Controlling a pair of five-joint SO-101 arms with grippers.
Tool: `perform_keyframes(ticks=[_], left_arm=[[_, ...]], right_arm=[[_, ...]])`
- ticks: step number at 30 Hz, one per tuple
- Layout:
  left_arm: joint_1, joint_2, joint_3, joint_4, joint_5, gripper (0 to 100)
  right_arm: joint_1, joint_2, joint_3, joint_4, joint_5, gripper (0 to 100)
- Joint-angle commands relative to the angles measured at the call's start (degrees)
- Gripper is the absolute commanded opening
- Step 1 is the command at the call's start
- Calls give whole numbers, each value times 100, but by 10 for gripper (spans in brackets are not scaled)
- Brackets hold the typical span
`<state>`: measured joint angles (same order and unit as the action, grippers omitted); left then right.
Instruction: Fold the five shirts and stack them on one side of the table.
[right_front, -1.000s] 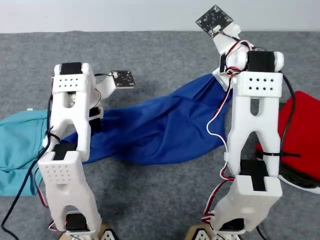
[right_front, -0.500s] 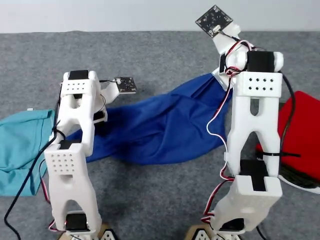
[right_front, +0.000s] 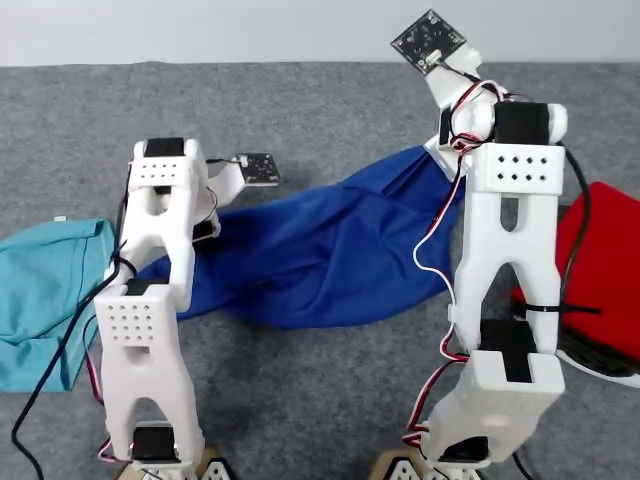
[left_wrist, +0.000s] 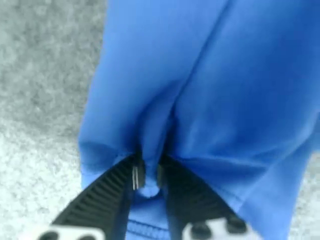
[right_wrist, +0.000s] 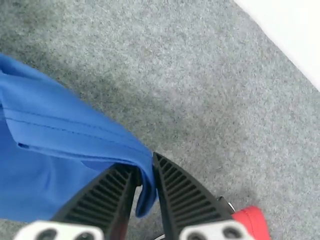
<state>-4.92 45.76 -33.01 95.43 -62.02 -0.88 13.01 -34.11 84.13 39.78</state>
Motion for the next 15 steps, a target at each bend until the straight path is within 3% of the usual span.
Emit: perform_keyframes(ticks=[1,15], left_arm=[[167,-387,-646,519,79,7],[396,-1530,-954,510,264,10]], right_arm=[[110,-40,-290,-92,-62,10],[101,-84,-290,-84,-70,10]])
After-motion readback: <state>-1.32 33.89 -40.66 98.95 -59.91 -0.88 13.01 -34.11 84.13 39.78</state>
